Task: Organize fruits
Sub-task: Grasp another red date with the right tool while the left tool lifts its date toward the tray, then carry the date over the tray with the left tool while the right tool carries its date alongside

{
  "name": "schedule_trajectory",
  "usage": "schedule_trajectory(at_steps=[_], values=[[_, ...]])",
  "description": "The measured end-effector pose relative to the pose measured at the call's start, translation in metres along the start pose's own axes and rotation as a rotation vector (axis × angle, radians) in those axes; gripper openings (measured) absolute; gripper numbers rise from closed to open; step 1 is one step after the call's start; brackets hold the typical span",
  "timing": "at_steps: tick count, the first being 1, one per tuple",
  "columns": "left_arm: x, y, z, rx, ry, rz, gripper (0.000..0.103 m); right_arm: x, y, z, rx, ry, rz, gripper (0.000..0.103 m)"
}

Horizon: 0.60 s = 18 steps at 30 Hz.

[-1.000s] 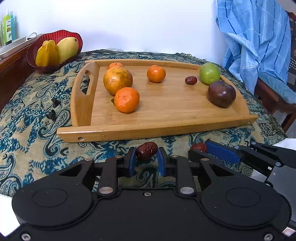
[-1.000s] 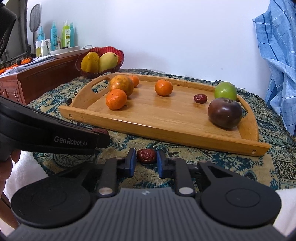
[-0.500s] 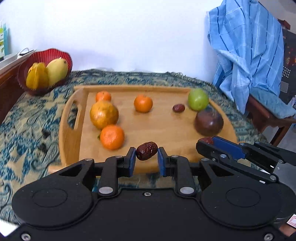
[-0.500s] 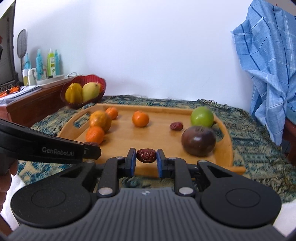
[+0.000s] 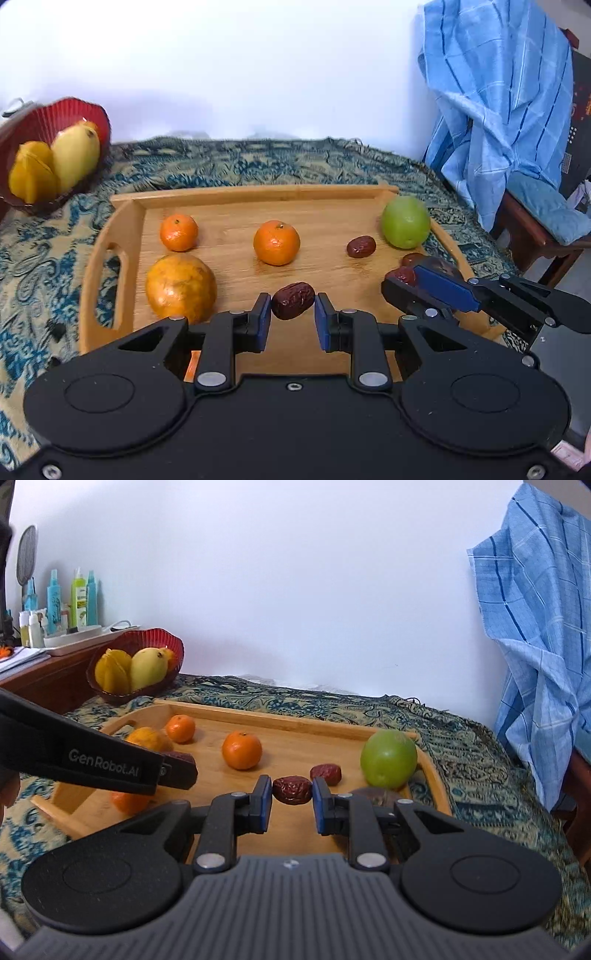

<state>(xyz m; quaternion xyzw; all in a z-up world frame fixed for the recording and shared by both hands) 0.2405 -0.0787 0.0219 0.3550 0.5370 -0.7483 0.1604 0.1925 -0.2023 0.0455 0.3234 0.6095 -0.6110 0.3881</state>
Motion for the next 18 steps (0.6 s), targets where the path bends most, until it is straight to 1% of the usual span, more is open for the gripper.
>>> schedule_trajectory(at_steps=[6, 18], values=[[-0.011, 0.022, -0.005, -0.022, 0.020, -0.023, 0.024, 0.001, 0.020, 0.000, -0.006, -0.034, -0.032, 0.027], [-0.008, 0.045, 0.000, -0.027, 0.038, -0.061, 0.025, 0.005, 0.037, -0.001, -0.002, -0.070, -0.068, 0.028]])
Point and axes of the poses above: each gripper's, at about its wrist camera, not at the fingertips, and y roughly the way its jaws point, z to its right, x to its underside, the point moved 8 cm from there along y, roughly the way its jaws point, and after that the axes turned 1 degree about -y, right-handed, at the moved point
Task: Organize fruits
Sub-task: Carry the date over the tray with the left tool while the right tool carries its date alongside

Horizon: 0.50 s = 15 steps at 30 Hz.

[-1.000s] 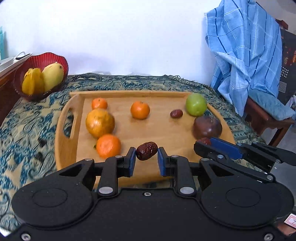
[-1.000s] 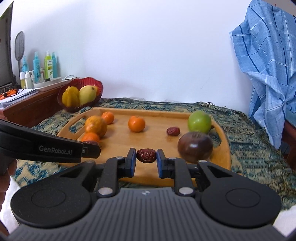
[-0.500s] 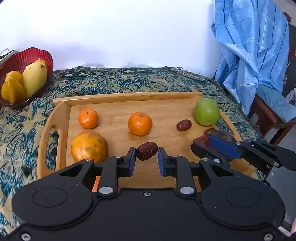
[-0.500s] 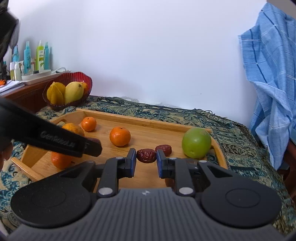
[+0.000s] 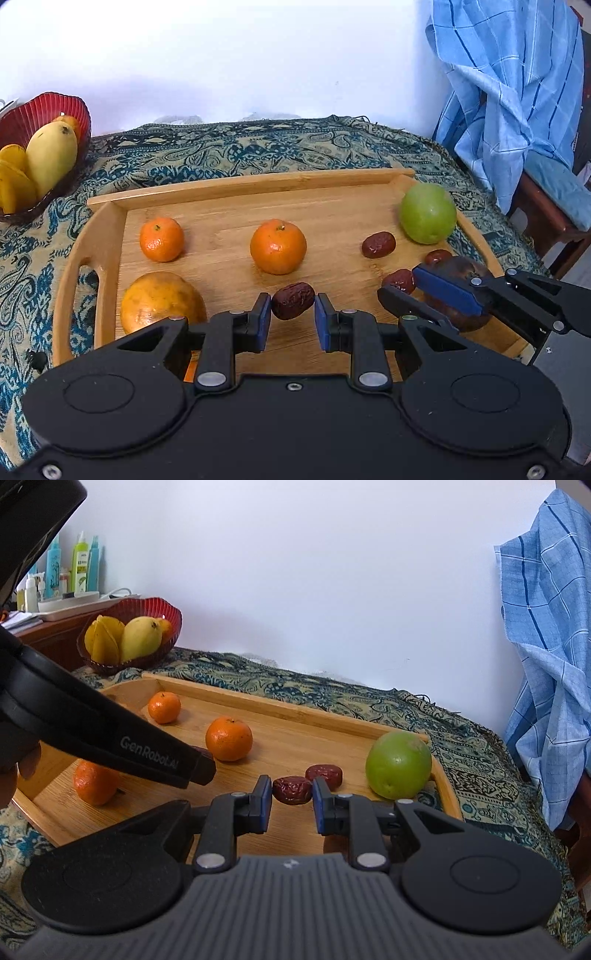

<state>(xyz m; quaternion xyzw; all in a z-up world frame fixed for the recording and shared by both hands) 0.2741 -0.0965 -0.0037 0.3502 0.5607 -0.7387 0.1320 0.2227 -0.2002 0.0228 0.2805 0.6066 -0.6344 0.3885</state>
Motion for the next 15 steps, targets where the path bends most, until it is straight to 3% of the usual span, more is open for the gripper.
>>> schedule_trajectory(at_steps=[15], values=[[0.003, 0.008, 0.001, -0.011, 0.001, -0.013, 0.025, 0.007, 0.013, -0.005, -0.009, -0.026, -0.051, 0.028]])
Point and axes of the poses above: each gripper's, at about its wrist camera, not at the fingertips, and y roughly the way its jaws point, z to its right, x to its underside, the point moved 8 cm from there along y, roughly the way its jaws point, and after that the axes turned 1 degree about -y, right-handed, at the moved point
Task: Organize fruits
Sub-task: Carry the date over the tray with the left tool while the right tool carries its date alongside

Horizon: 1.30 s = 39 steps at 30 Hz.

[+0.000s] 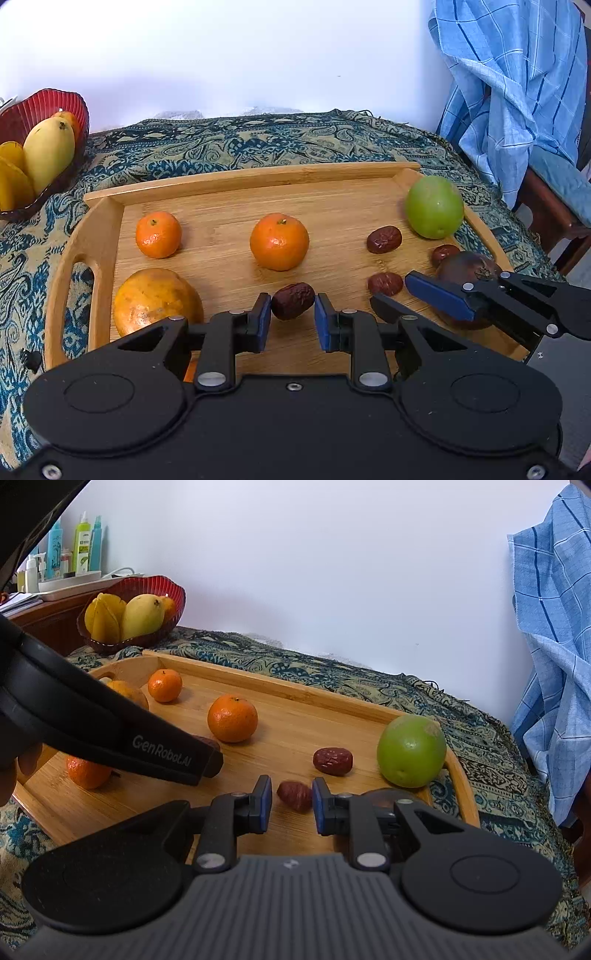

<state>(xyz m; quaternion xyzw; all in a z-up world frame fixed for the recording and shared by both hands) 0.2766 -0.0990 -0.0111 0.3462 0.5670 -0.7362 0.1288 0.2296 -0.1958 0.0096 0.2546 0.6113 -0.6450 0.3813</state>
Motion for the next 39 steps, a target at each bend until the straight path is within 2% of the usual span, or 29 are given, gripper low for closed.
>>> schedule_trajectory(at_steps=[14, 27, 33, 39], values=[[0.001, 0.005, 0.001, -0.017, 0.019, 0.004, 0.025, 0.002, 0.001, 0.000, -0.001, 0.005, -0.007, 0.028], [0.001, -0.004, 0.007, -0.039, 0.025, 0.032, 0.039, 0.003, -0.008, 0.001, -0.005, 0.020, 0.005, 0.029], [0.003, -0.018, 0.010, -0.048, 0.032, 0.050, 0.045, 0.002, -0.017, 0.004, 0.002, 0.031, 0.026, 0.033], [0.008, -0.037, 0.010, -0.065, 0.046, 0.066, 0.046, 0.003, -0.029, 0.004, -0.001, 0.038, 0.046, 0.038]])
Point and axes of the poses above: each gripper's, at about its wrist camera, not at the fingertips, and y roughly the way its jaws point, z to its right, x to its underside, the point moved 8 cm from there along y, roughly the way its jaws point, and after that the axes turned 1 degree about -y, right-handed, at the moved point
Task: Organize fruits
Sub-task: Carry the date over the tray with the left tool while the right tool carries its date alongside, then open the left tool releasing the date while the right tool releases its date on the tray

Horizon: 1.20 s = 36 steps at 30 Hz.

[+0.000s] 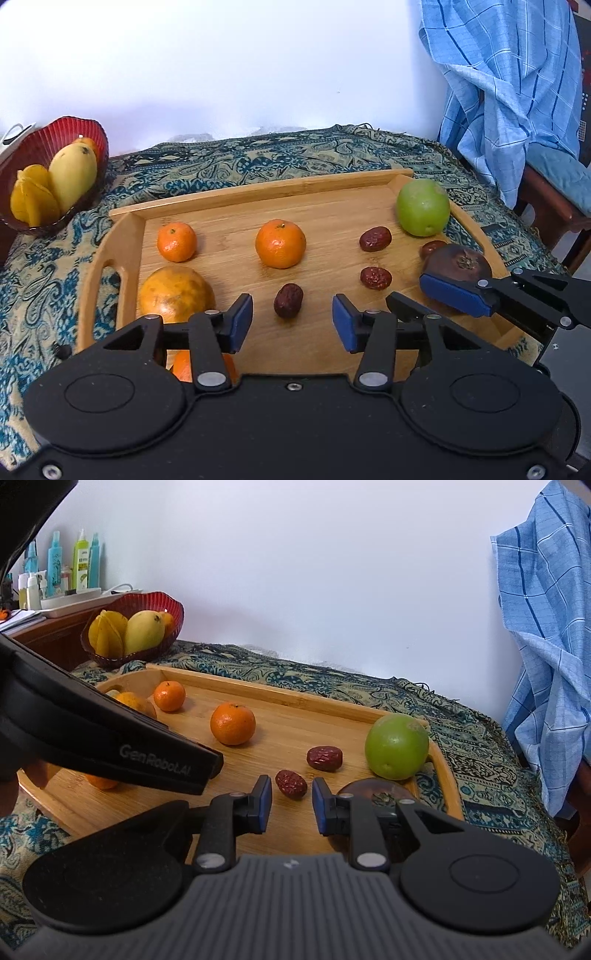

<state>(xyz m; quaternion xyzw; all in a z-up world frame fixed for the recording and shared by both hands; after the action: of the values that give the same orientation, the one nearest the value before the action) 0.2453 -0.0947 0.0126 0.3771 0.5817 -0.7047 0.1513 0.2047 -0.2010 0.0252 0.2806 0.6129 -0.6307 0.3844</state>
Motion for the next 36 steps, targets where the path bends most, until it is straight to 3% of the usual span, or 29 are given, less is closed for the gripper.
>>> schedule_trajectory(at_steps=[36], values=[[0.052, -0.060, -0.001, -0.042, -0.071, 0.028, 0.049, 0.025, -0.053, 0.003, 0.007, 0.119, 0.016, 0.038]])
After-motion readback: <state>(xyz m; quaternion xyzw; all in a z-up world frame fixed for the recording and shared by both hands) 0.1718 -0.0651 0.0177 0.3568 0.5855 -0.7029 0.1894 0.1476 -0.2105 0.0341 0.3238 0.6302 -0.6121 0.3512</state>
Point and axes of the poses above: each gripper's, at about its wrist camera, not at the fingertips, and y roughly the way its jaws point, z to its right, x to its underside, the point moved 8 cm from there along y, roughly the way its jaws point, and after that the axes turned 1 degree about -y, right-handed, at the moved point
